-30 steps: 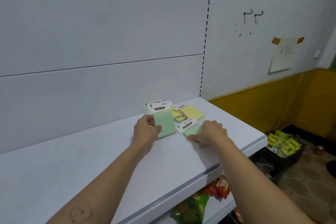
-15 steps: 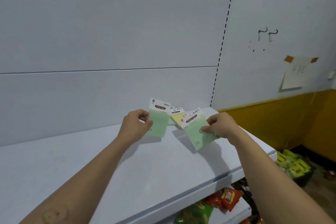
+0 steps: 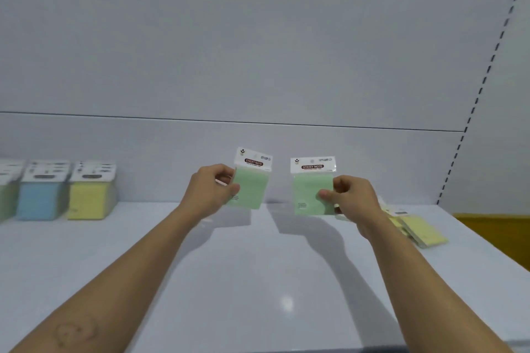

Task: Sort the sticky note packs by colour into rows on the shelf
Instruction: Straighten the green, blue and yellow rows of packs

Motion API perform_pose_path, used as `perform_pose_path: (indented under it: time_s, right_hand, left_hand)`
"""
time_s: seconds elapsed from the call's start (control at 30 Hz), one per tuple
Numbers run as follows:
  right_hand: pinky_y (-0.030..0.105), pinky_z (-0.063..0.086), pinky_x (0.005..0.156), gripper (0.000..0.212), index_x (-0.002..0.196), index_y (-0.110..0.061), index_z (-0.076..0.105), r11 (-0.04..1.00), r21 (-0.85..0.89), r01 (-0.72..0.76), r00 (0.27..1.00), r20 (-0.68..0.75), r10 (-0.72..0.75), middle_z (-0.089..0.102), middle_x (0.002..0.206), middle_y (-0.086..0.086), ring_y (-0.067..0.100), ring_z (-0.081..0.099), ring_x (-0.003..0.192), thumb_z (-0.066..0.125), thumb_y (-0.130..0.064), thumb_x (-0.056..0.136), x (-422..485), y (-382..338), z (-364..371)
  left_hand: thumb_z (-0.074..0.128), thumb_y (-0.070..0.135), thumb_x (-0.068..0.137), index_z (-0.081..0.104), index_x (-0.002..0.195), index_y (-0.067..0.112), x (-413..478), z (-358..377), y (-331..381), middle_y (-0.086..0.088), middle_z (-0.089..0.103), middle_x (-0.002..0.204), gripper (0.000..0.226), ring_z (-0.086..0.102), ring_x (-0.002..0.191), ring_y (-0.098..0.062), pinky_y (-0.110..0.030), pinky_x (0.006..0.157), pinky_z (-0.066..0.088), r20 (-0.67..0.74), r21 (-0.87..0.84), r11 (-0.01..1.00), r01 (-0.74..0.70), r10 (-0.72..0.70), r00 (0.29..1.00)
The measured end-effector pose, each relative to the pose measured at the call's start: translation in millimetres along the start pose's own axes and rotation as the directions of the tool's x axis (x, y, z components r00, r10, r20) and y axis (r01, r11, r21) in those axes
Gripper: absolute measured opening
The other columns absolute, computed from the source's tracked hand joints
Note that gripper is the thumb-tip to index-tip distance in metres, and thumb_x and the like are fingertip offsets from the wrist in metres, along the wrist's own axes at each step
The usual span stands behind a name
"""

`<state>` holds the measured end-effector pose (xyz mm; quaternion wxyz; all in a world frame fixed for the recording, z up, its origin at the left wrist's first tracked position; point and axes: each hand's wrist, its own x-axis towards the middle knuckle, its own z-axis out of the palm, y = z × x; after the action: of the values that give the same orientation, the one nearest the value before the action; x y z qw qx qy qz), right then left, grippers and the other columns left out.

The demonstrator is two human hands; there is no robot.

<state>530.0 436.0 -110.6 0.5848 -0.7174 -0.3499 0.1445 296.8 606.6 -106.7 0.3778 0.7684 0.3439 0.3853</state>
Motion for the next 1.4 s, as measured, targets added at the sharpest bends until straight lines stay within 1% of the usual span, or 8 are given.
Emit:
perform_pose_path:
  time_s: [0.27, 0.57, 0.67, 0.8, 1.0, 1.1, 1.23, 1.4]
  right_hand:
    - [0.052, 0.059, 0.070, 0.012, 0.076, -0.014, 0.071, 0.990, 0.116, 0.075, 0.974, 0.203, -0.097, 0.066, 0.076, 0.007, 0.035, 0.070, 0.083, 0.078, -0.005, 0.073, 8.6, -27.0, 109.7]
    - [0.049, 0.060, 0.070, 0.013, 0.076, -0.015, 0.070, 0.976, 0.159, 0.146, 0.930, 0.315, -0.190, 0.062, 0.068, -0.001, 0.025, 0.066, 0.070, 0.078, -0.005, 0.074, -5.5, -67.4, 210.6]
    - [0.049, 0.060, 0.070, 0.013, 0.075, -0.015, 0.070, 0.973, 0.158, 0.168, 0.919, 0.333, -0.213, 0.063, 0.073, 0.004, 0.029, 0.067, 0.074, 0.079, -0.006, 0.073, -11.5, -81.9, 244.9]
    - [0.048, 0.060, 0.070, 0.013, 0.077, -0.017, 0.072, 0.967, 0.172, 0.189, 0.910, 0.339, -0.238, 0.071, 0.083, 0.010, 0.034, 0.070, 0.084, 0.079, -0.007, 0.073, -24.6, -101.3, 296.6]
    - [0.049, 0.058, 0.075, 0.013, 0.075, -0.022, 0.072, 0.975, 0.152, 0.164, 0.913, 0.352, -0.209, 0.073, 0.082, 0.006, 0.031, 0.070, 0.083, 0.079, -0.011, 0.072, -47.2, -117.8, 385.3]
    - [0.046, 0.059, 0.075, 0.013, 0.077, -0.021, 0.071, 0.978, 0.143, 0.153, 0.916, 0.351, -0.195, 0.073, 0.080, 0.003, 0.028, 0.071, 0.082, 0.078, -0.011, 0.074, -59.7, -122.2, 424.1]
    - [0.041, 0.055, 0.069, 0.012, 0.077, -0.020, 0.071, 0.977, 0.167, 0.132, 0.928, 0.327, -0.181, 0.072, 0.082, 0.008, 0.031, 0.069, 0.083, 0.077, -0.009, 0.074, -76.5, -124.8, 468.5]
    - [0.042, 0.056, 0.070, 0.012, 0.078, -0.017, 0.071, 0.975, 0.202, 0.096, 0.947, 0.284, -0.152, 0.072, 0.084, 0.010, 0.033, 0.067, 0.083, 0.076, -0.007, 0.074, -93.2, -125.6, 514.5]
  left_hand:
    - [0.071, 0.005, 0.078, 0.065, 0.080, 0.024, -30.5, -98.8, -35.1, -0.001, 0.066, 0.080, 0.021, 0.061, 0.063, -0.020, -0.041, 0.071, 0.058, -0.202, 0.050, 0.993, 0.108, -0.096, 0.975]
    - [0.073, 0.005, 0.078, 0.065, 0.081, 0.025, -58.8, -198.3, -73.0, 0.001, 0.063, 0.081, 0.022, 0.058, 0.067, -0.019, -0.035, 0.071, 0.055, -0.380, 0.031, 0.986, 0.162, -0.139, 0.914]
    - [0.072, 0.004, 0.079, 0.066, 0.092, 0.015, -62.4, -227.1, -88.6, -0.002, 0.063, 0.086, 0.018, 0.057, 0.065, -0.018, -0.036, 0.071, 0.055, -0.403, 0.022, 0.986, 0.164, -0.141, 0.904]
    - [0.073, 0.006, 0.079, 0.063, 0.080, 0.029, -60.0, -271.5, -115.3, 0.004, 0.064, 0.083, 0.026, 0.060, 0.066, -0.017, -0.035, 0.070, 0.057, -0.421, 0.023, 0.987, 0.160, -0.136, 0.897]
    - [0.072, 0.006, 0.080, 0.067, 0.084, 0.022, -42.6, -346.7, -167.4, 0.002, 0.064, 0.083, 0.017, 0.058, 0.061, -0.017, -0.033, 0.068, 0.051, -0.397, 0.027, 0.980, 0.195, -0.169, 0.902]
    - [0.070, 0.004, 0.081, 0.065, 0.083, 0.025, -32.7, -377.2, -198.7, 0.002, 0.062, 0.081, 0.022, 0.058, 0.065, -0.018, -0.034, 0.070, 0.050, -0.402, -0.007, 0.975, 0.224, -0.208, 0.892]
    - [0.068, -0.002, 0.082, 0.068, 0.098, 0.009, -23.4, -406.4, -243.7, -0.012, 0.071, 0.092, 0.020, 0.067, 0.084, -0.027, -0.039, 0.080, 0.054, -0.390, -0.060, 0.963, 0.263, -0.265, 0.882]
    - [0.064, -0.008, 0.083, 0.067, 0.099, 0.006, -10.3, -424.3, -283.1, -0.012, 0.072, 0.093, 0.022, 0.068, 0.085, -0.028, -0.037, 0.079, 0.055, -0.362, -0.122, 0.958, 0.258, -0.285, 0.887]
